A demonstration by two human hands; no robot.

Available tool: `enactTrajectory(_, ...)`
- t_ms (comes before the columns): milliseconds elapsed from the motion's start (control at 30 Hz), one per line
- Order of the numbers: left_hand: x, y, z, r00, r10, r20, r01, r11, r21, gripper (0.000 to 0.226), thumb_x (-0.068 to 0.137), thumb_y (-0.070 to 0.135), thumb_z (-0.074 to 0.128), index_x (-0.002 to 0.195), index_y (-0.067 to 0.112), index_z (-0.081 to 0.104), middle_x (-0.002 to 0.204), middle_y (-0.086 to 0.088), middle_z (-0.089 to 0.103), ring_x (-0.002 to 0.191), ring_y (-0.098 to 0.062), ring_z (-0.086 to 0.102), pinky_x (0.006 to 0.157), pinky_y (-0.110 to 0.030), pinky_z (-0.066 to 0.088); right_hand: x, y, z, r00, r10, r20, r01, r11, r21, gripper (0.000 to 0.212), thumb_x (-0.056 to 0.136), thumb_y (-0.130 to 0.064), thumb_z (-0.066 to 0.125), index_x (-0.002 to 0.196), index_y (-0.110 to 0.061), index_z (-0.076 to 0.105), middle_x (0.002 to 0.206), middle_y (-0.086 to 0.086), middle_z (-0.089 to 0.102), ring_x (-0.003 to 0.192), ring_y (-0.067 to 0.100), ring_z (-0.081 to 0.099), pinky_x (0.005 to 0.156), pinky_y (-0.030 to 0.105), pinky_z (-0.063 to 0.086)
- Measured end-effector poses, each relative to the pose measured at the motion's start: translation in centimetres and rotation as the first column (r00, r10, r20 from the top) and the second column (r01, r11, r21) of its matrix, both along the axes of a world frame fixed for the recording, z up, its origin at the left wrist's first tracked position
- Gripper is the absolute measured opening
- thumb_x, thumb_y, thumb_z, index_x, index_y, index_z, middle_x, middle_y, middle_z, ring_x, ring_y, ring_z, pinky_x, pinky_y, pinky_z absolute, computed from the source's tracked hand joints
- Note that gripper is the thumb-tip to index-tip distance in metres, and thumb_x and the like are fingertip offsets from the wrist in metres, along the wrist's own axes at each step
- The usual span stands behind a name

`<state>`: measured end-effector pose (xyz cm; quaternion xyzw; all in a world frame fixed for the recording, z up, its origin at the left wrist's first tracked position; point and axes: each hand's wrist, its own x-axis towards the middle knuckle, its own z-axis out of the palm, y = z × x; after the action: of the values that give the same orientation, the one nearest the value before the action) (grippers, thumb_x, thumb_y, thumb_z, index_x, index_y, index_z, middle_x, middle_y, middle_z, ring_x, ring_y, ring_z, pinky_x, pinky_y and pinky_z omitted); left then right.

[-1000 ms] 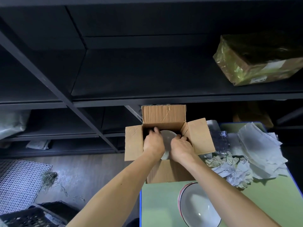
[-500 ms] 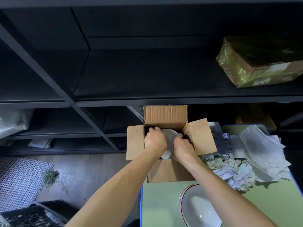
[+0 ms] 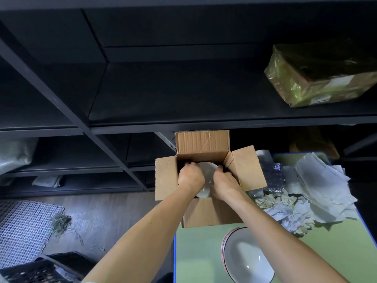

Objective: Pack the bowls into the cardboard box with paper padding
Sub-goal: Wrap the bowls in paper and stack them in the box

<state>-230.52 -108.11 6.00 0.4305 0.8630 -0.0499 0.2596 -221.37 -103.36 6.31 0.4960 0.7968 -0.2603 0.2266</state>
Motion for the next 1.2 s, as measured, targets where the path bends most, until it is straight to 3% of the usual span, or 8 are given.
enactTrajectory(267, 0.5, -0.5, 0.2, 0.998, -0.040, -0.054, 0.039, 0.999, -0.027, 0.047, 0.101, 0.009, 0.044, 0.145, -0.002, 0.033, 0.144, -0.017, 0.044, 0.130, -0.028, 0.046, 0.102, -0.033, 0.043, 0.1, -0.1, 0.5, 0.996, 0.082, 0.039, -0.083, 0.996, 0.041, 0.073, 0.097, -0.011, 0.048, 0.154, 0.004, 0.006, 0.147, 0.025, 0.040, 0.134, 0.037, 0.044, 0.103, 0.040, 0.040)
enactTrajectory(400, 0.8, -1.1, 0.7, 0.994, -0.090, -0.058, 0.088, 0.995, -0.036, 0.062, 0.097, 0.008, 0.055, 0.149, -0.005, 0.025, 0.144, -0.020, 0.042, 0.128, -0.030, 0.049, 0.101, -0.034, 0.045, 0.9, 0.0, 0.9, 0.978, 0.206, 0.036, -0.209, 0.971, 0.118, 0.053, 0.096, -0.011, 0.051, 0.146, 0.001, 0.035, 0.142, 0.018, 0.045, 0.129, 0.034, 0.047, 0.103, 0.035, 0.040)
enactTrajectory(500, 0.1, -2.4, 1.6, 0.960, -0.255, -0.118, 0.257, 0.966, 0.001, 0.049, 0.093, 0.008, 0.060, 0.139, 0.004, 0.045, 0.133, -0.015, 0.051, 0.116, -0.030, 0.057, 0.096, -0.036, 0.047, 1.6, 0.3, 1.0, 0.958, 0.285, 0.017, -0.284, 0.950, 0.132, 0.042, 0.096, -0.013, 0.050, 0.136, -0.003, 0.049, 0.140, 0.014, 0.046, 0.126, 0.033, 0.049, 0.100, 0.037, 0.041)
enactTrajectory(567, -0.9, -3.6, 1.9, 0.872, -0.416, -0.259, 0.429, 0.903, -0.007, 0.037, 0.092, 0.017, 0.062, 0.128, 0.013, 0.057, 0.122, -0.008, 0.058, 0.113, -0.028, 0.056, 0.105, -0.041, 0.038, 1.9, 0.4, 1.3, 0.949, 0.314, 0.016, -0.314, 0.943, 0.107, 0.037, 0.096, -0.012, 0.048, 0.132, -0.003, 0.053, 0.138, 0.013, 0.048, 0.124, 0.032, 0.051, 0.097, 0.037, 0.043)
enactTrajectory(633, -2.0, -4.5, 1.9, 0.809, -0.472, -0.351, 0.495, 0.868, -0.026, 0.036, 0.090, 0.032, 0.066, 0.123, 0.019, 0.062, 0.116, -0.003, 0.062, 0.116, -0.028, 0.053, 0.118, -0.051, 0.021, 2.0, 0.4, 1.6, 0.947, 0.322, 0.007, -0.321, 0.942, 0.095, 0.037, 0.096, -0.010, 0.046, 0.132, -0.001, 0.053, 0.137, 0.015, 0.048, 0.123, 0.033, 0.052, 0.095, 0.037, 0.043)
enactTrajectory(800, -3.3, -4.6, 1.2, 0.832, -0.478, -0.282, 0.476, 0.876, -0.082, 0.049, 0.085, 0.061, 0.062, 0.117, 0.024, 0.063, 0.115, 0.002, 0.066, 0.124, -0.030, 0.047, 0.118, -0.061, 0.008, 2.0, 0.2, 1.9, 0.945, 0.327, 0.024, -0.327, 0.939, 0.105, 0.036, 0.096, -0.008, 0.045, 0.129, 0.002, 0.053, 0.135, 0.017, 0.050, 0.121, 0.036, 0.054, 0.093, 0.038, 0.045)
enactTrajectory(1000, -2.1, -4.6, 0.6, 0.839, -0.427, -0.337, 0.441, 0.897, -0.040, 0.024, 0.083, 0.034, 0.068, 0.106, 0.025, 0.068, 0.100, 0.003, 0.066, 0.110, -0.029, 0.055, 0.116, -0.064, 0.006, 2.1, -0.1, 2.2, 0.951, 0.308, 0.007, -0.307, 0.942, 0.134, 0.036, 0.098, -0.009, 0.045, 0.132, 0.001, 0.051, 0.136, 0.017, 0.052, 0.120, 0.034, 0.055, 0.090, 0.036, 0.045)
enactTrajectory(1200, -1.9, -4.5, 0.7, 0.822, -0.424, -0.380, 0.453, 0.891, -0.013, 0.018, 0.083, 0.028, 0.067, 0.101, 0.023, 0.068, 0.090, 0.003, 0.066, 0.102, -0.027, 0.057, 0.118, -0.062, 0.001, 2.1, -0.4, 2.1, 0.953, 0.302, -0.005, -0.297, 0.940, 0.170, 0.036, 0.099, -0.010, 0.047, 0.133, 0.000, 0.052, 0.136, 0.016, 0.054, 0.120, 0.032, 0.056, 0.090, 0.034, 0.046)
